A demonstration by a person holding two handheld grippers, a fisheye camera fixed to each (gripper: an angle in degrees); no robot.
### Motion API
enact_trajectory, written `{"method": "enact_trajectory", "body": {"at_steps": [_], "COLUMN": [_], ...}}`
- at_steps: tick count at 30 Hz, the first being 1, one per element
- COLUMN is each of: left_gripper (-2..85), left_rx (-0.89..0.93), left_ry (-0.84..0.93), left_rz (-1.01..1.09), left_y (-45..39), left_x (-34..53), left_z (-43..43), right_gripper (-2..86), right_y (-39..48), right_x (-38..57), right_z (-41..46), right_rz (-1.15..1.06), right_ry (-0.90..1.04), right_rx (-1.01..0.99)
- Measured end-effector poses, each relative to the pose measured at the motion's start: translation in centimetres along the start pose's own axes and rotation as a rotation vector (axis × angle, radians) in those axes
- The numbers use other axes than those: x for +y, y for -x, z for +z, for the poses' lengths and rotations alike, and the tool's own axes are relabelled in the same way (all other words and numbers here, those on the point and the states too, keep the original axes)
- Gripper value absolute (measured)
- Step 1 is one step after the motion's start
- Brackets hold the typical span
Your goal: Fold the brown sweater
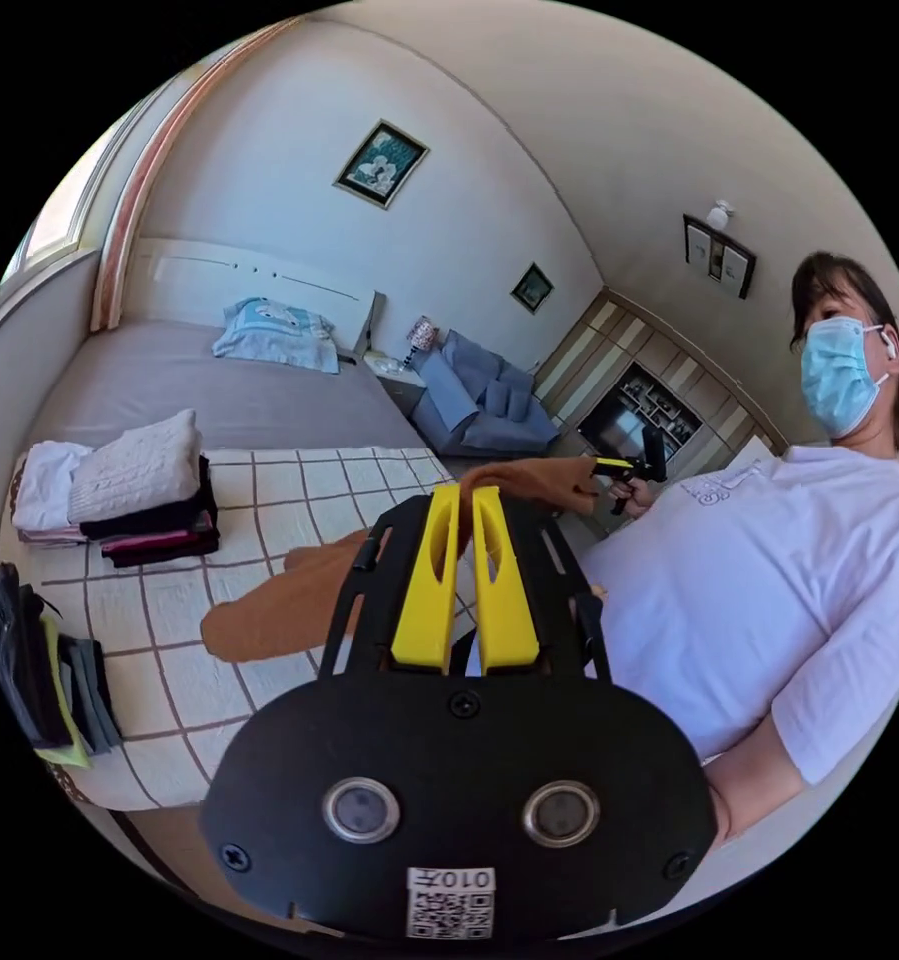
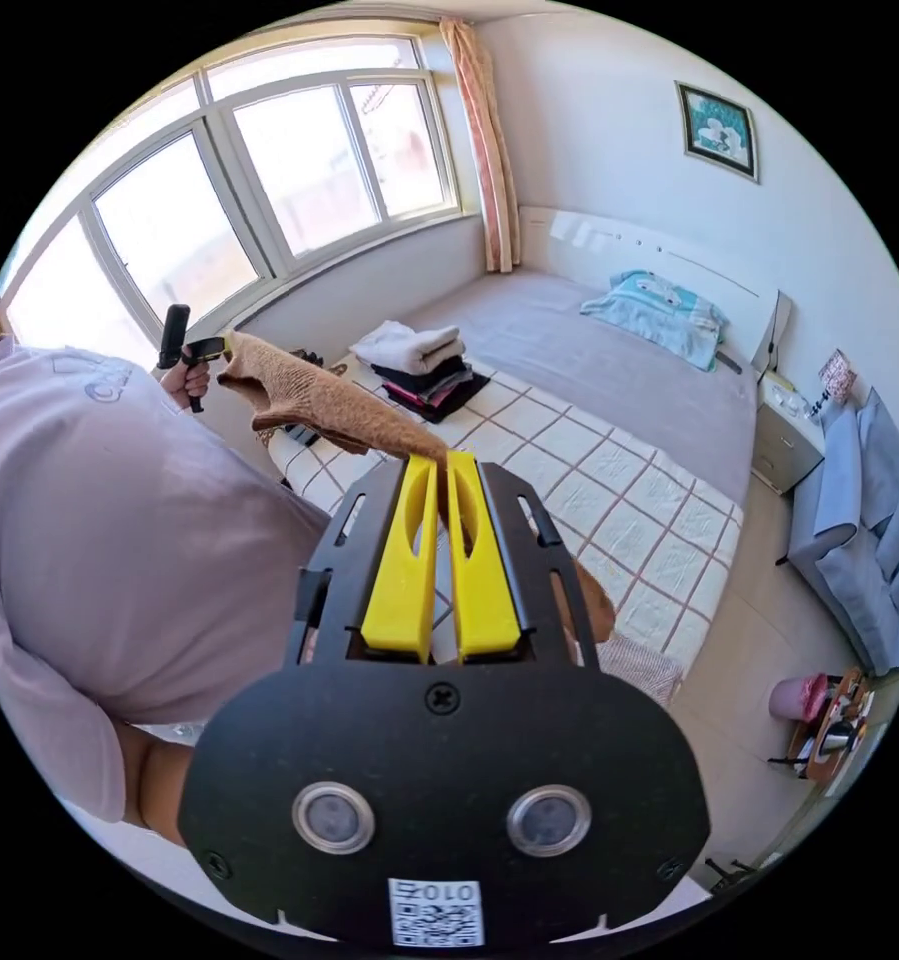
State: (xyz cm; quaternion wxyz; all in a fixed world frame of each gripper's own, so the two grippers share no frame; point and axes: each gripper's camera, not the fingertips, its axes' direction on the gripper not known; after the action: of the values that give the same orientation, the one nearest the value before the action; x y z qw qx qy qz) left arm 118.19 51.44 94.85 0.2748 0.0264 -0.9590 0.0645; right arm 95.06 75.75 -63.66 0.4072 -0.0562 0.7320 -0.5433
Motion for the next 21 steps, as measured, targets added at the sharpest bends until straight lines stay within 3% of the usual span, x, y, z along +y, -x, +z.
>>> {"method": "enact_trajectory", "body": {"at_steps": [6, 10, 13, 16, 21], "left_gripper": [-0.1, -0.1, -0.1, -0.1, -0.1], "left_rx": [-0.026, -0.116, -0.012, -0.013, -0.135], "left_ry": [-0.022, 0.033, 0.102, 0.093, -0.027], "left_rz": [0.189, 0.278, 0.121, 0.026, 0.283], "left_y": [-4.2, -3.1, 4.4, 8.8, 3.8], "left_x": [-7.7, -15.1, -19.4, -24.3, -35.4], "left_z": [-1.1, 2.3, 8.7, 13.0, 12.7], "right_gripper": [1.2, 1.2, 1.2, 1.2, 1.2], "right_y": [1.0, -1.5, -6.5, -8.6, -8.1], "right_x": [-5.7, -10.4, -15.3, -20.6, -29.1], "right_z": [-5.5, -4.5, 0.9, 2.0, -5.6], "right_rz": [-0.085, -0.092, 0.044, 0.045, -0.062], "right_ry": [-0.092, -0.143, -0.021, -0.023, -0.177], "right_rx": [0.109, 0.150, 0.136, 0.194, 0.443]}}
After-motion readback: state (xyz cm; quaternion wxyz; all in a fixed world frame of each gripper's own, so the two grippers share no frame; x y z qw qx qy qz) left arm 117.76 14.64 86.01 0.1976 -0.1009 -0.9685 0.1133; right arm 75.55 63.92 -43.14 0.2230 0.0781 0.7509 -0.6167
